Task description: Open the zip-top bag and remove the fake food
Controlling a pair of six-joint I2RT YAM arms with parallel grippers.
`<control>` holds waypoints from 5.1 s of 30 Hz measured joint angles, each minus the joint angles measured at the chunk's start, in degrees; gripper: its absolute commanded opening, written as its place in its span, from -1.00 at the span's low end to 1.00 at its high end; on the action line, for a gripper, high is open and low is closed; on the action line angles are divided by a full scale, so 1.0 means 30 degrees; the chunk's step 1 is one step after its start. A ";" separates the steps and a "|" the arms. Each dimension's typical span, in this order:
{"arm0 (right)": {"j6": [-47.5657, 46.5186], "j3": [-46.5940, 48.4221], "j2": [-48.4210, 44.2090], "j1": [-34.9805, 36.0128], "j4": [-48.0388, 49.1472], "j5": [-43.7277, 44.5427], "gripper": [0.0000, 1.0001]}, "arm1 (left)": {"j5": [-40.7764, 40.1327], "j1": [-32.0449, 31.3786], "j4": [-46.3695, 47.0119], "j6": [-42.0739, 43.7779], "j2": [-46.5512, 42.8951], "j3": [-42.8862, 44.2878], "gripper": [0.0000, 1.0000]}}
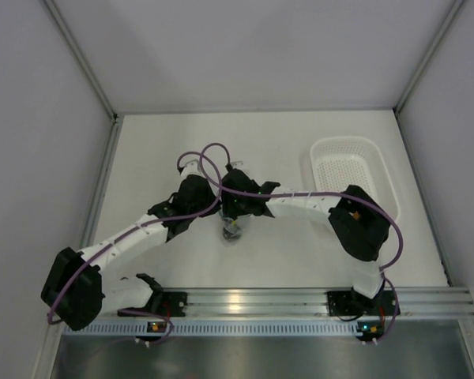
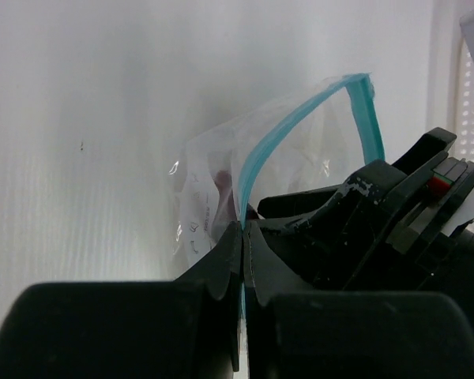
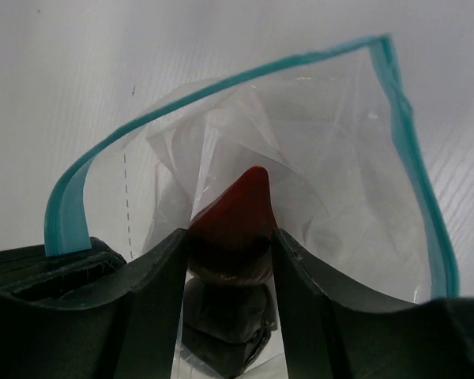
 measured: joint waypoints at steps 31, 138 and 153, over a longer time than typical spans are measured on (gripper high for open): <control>-0.0291 -0.2805 -0.1450 0.1515 0.0364 -0.1137 -0.05 | -0.0444 -0.0087 0.0342 -0.0029 -0.1290 -0.1428 -1.00; 0.0357 -0.2703 -0.7439 -0.0408 -0.0867 -0.1370 -0.22 | 0.3475 -0.0335 0.1698 -0.1515 -0.2157 0.0306 -1.00; 0.0947 -0.2433 -0.5034 0.1625 -0.0787 0.1290 -0.23 | 0.2973 -0.0379 0.1821 -0.1909 -0.3585 -0.0102 -1.00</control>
